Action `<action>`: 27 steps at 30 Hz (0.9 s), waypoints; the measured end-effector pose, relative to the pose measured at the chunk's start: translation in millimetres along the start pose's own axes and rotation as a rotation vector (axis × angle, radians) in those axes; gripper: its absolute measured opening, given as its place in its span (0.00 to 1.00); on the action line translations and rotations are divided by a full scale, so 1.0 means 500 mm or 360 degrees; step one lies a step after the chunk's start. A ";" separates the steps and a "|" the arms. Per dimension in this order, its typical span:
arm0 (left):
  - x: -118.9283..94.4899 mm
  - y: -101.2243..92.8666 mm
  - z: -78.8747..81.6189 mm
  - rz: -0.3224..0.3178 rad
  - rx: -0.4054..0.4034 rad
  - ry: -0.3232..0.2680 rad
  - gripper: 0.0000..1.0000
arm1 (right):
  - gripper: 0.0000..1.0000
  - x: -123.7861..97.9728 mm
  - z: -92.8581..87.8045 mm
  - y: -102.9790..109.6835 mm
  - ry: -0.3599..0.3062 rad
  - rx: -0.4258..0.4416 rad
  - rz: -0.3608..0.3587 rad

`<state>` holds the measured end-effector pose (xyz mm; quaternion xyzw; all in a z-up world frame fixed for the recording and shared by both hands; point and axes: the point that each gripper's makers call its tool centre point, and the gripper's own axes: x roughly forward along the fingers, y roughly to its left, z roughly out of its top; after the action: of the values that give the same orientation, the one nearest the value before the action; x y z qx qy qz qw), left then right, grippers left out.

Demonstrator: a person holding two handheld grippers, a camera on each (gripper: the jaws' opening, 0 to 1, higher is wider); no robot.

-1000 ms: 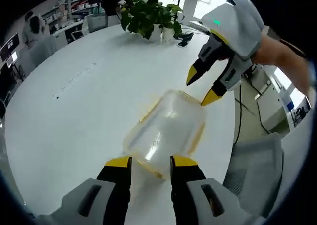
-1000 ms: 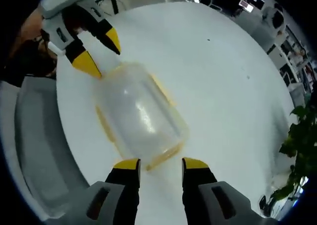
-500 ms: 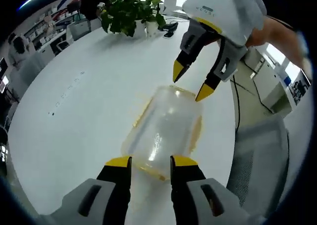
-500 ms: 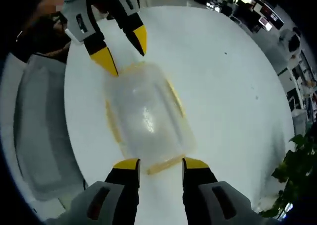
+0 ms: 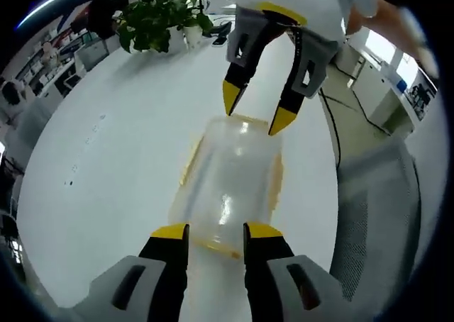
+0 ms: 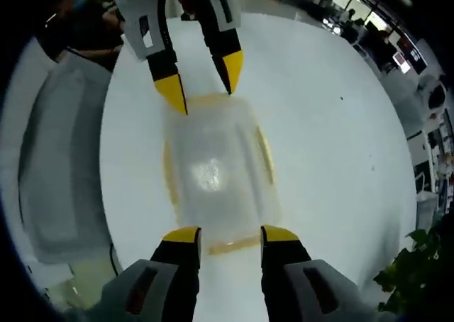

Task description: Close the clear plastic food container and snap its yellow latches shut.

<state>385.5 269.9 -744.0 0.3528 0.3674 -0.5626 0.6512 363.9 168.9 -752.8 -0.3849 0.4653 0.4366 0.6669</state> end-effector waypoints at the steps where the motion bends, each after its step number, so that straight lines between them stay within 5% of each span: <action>1: 0.000 -0.002 -0.001 -0.0008 0.0035 0.0008 0.28 | 0.31 0.000 0.002 0.000 -0.0004 -0.0002 0.0001; 27: 0.039 -0.020 0.057 -0.0112 0.0223 -0.0067 0.31 | 0.32 0.018 0.074 -0.006 -0.0174 -0.0184 0.0062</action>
<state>379.5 234.5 -747.5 0.3722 0.3255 -0.6167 0.6125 378.8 204.2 -751.1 -0.3892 0.4097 0.4961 0.6593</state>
